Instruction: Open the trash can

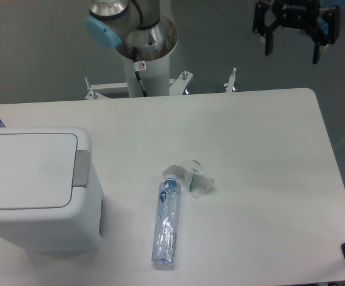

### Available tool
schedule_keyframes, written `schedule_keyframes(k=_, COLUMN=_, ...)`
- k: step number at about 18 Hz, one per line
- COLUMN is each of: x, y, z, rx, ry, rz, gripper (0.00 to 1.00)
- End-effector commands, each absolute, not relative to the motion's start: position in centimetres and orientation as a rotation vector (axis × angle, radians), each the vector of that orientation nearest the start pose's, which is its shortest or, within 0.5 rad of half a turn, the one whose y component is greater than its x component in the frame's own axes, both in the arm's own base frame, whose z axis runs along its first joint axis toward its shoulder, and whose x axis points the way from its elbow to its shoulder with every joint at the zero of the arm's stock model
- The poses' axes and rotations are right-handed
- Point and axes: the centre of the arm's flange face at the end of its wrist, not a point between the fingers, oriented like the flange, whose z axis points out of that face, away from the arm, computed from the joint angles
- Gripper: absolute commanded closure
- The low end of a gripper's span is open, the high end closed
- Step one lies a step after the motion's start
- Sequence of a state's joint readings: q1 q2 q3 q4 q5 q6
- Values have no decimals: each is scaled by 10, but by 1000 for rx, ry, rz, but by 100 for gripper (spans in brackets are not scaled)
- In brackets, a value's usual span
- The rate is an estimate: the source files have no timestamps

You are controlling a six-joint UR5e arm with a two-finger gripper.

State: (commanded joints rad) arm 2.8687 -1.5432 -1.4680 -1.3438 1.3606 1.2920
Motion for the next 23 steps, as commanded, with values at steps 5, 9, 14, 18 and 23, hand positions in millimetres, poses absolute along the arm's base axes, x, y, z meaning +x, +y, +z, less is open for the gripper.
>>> schedule_keyframes(k=5, x=-430, y=318, z=580, rx=-2779, ry=-26, rz=421, gripper=0)
schedule_keyframes(k=9, x=-417, y=343, z=576, rx=-2769, ry=-87, rz=413, gripper=0)
schedule_keyframes(k=14, x=-392, y=381, z=575, rx=-2720, ry=-187, rz=377, gripper=0)
schedule_keyframes(k=18, x=-373, y=411, z=574, rx=-2651, ry=-355, rz=330, gripper=0)
schedule_keyframes(k=23, x=-343, y=455, z=568, rx=-2572, ry=-489, rz=265, gripper=0)
